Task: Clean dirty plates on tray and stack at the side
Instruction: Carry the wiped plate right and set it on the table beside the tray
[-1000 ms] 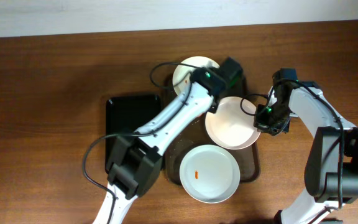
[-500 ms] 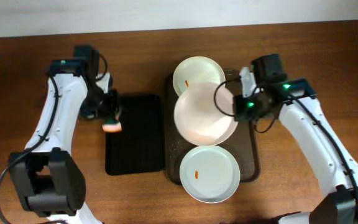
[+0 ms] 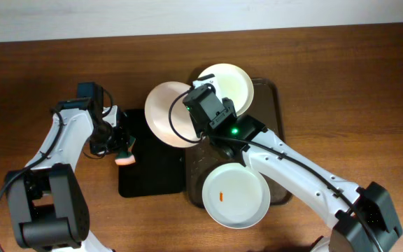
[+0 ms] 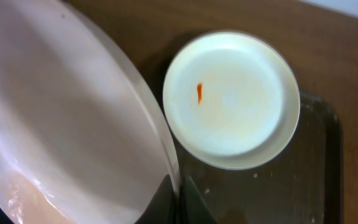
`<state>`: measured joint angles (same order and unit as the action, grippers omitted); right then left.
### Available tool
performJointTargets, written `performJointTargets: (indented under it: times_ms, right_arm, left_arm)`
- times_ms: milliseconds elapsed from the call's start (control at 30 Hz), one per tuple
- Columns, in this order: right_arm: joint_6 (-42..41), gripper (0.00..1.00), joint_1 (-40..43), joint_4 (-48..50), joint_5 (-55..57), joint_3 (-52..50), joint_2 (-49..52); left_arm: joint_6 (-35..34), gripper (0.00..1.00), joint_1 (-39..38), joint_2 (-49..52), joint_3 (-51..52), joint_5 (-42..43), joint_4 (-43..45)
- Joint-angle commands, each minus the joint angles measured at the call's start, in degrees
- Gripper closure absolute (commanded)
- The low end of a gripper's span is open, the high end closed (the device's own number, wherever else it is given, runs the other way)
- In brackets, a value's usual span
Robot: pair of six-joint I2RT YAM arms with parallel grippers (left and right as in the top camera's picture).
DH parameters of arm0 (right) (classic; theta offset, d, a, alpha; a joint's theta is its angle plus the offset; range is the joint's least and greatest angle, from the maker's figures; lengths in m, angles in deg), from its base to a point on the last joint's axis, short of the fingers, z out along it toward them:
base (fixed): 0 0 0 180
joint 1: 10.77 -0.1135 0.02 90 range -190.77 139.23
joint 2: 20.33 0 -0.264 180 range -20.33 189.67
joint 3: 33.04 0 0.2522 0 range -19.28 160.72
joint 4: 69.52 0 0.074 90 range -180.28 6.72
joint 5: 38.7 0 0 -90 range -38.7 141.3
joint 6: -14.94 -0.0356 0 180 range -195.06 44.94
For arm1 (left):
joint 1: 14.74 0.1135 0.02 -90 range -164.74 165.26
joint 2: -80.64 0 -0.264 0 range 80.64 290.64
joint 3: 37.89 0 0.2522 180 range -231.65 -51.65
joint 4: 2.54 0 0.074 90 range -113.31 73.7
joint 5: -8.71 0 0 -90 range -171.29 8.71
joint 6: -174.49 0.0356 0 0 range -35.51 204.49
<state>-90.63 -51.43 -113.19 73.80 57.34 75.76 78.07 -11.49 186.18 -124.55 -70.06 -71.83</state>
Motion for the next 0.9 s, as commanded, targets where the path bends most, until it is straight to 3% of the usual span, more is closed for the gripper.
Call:
performJointTargets:
  times_ms: [0, 67, 233, 433, 767, 867]
  right_arm:
    - [8.8, 0.96, -2.2, 3.7, 6.5, 0.9, 0.8]
    - [14.2, 0.96, -4.7, 6.3, 11.7, 0.9, 0.8]
    - [17.0, 0.96, -10.8, 7.9, 24.8, 0.9, 0.8]
    - [18.4, 0.96, -13.4, 9.0, 30.7, 0.9, 0.8]
    - [18.3, 0.96, -13.7, 9.2, 30.0, 0.9, 0.8]
    - [8.2, 0.96, -10.1, 2.8, 16.3, 1.0, 0.7]
  left_arm:
    - [0.9, 1.0, 0.7, -0.9, -0.2, 0.4, 0.5]
    - [0.9, 1.0, 0.7, -0.9, -0.2, 0.4, 0.6]
    - [0.9, 1.0, 0.7, -0.9, -0.2, 0.4, 0.7]
    - [0.9, 1.0, 0.7, -0.9, -0.2, 0.4, 0.7]
    - [0.9, 1.0, 0.7, -0.9, -0.2, 0.5, 0.6]
    - [0.9, 1.0, 0.7, -0.9, -0.2, 1.5, 0.6]
